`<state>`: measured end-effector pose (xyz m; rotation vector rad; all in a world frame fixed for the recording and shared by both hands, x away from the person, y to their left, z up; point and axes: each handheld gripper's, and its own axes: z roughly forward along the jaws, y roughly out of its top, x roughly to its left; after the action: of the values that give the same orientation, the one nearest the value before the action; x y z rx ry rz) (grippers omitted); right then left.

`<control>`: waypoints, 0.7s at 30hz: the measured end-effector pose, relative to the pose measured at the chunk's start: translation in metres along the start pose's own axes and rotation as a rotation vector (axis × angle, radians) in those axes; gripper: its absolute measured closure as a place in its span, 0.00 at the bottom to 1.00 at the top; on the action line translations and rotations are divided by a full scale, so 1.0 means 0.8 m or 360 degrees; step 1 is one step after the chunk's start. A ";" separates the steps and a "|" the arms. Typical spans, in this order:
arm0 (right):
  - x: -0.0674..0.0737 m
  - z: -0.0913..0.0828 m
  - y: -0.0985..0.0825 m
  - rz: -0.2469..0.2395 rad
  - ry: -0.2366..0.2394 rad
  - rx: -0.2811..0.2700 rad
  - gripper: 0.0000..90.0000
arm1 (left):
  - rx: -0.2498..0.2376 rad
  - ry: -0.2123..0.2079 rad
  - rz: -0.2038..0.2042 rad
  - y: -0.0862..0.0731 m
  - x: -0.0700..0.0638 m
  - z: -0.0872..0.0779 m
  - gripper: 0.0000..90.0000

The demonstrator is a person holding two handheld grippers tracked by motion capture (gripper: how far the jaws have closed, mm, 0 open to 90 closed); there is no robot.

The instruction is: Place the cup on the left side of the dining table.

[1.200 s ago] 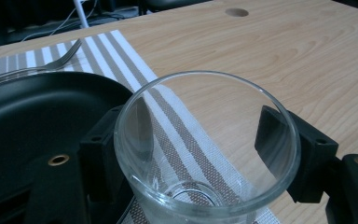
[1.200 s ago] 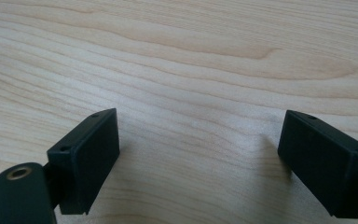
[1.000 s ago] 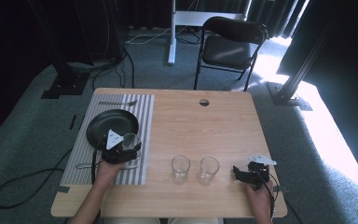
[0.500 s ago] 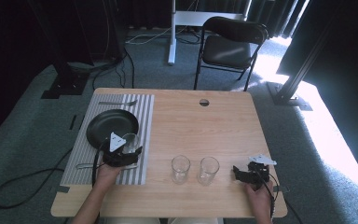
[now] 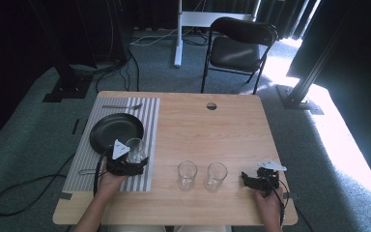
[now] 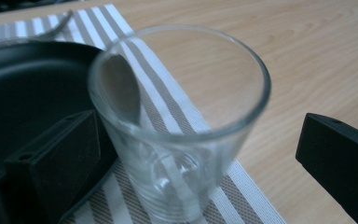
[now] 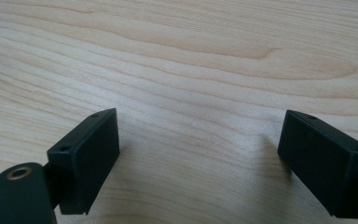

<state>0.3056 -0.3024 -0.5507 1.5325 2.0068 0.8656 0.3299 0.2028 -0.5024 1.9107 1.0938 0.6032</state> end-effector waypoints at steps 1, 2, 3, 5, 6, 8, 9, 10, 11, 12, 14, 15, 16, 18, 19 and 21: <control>0.000 0.000 0.000 0.0001 0.0000 0.0001 0.13 | 0.0000 0.0015 0.0001 -0.001 0.000 0.000 0.00; 0.000 0.000 0.000 0.0000 0.0000 0.0000 0.13 | 0.0001 0.0012 -0.0018 -0.002 0.001 -0.001 0.00; 0.000 0.000 0.000 0.0001 0.0000 0.0000 0.13 | 0.0014 0.0018 -0.0024 -0.002 0.001 -0.002 0.00; 0.000 0.000 0.000 0.0001 0.0000 0.0000 0.13 | 0.0040 0.0059 -0.0018 -0.003 0.001 -0.003 0.00; 0.000 0.000 0.000 0.0000 0.0000 0.0000 0.13 | 0.0043 0.0064 -0.0018 -0.004 0.002 -0.004 0.00; 0.000 0.000 0.000 0.0001 0.0000 0.0000 0.13 | 0.0037 0.0059 -0.0047 -0.006 0.003 -0.007 0.00; 0.000 0.000 0.000 0.0001 0.0000 0.0000 0.13 | 0.0036 0.0066 -0.0048 -0.008 0.003 -0.009 0.00; 0.000 0.000 0.000 0.0000 0.0000 0.0000 0.13 | 0.0046 0.0074 -0.0043 -0.009 0.003 -0.010 0.00; 0.000 0.000 0.000 0.0001 0.0000 0.0000 0.13 | 0.0044 0.0078 -0.0045 -0.011 0.003 -0.011 0.00; 0.000 0.000 0.000 0.0001 0.0000 0.0000 0.13 | 0.0050 0.0083 -0.0047 -0.013 0.003 -0.012 0.00; 0.000 0.000 0.000 0.0001 0.0000 0.0000 0.13 | 0.0061 0.0094 -0.0054 -0.017 0.004 -0.014 0.00; 0.000 0.000 0.000 0.0000 0.0000 0.0000 0.13 | 0.0065 0.0099 -0.0052 -0.018 0.005 -0.015 0.00; 0.000 0.000 0.000 0.0000 0.0000 0.0000 0.13 | 0.0062 0.0094 -0.0056 -0.020 0.005 -0.017 0.00; 0.000 0.000 0.000 0.0000 0.0000 0.0000 0.13 | 0.0071 0.0110 -0.0062 -0.023 0.006 -0.019 0.00; 0.000 0.000 0.000 0.0000 0.0000 0.0000 0.13 | 0.0071 0.0104 -0.0067 -0.024 0.007 -0.020 0.00; 0.000 0.000 0.000 0.0000 0.0000 0.0002 0.13 | 0.0073 0.0116 -0.0078 -0.026 0.008 -0.024 0.00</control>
<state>0.3056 -0.3024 -0.5507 1.5334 2.0075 0.8649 0.3095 0.2219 -0.5100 1.9082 1.2070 0.6296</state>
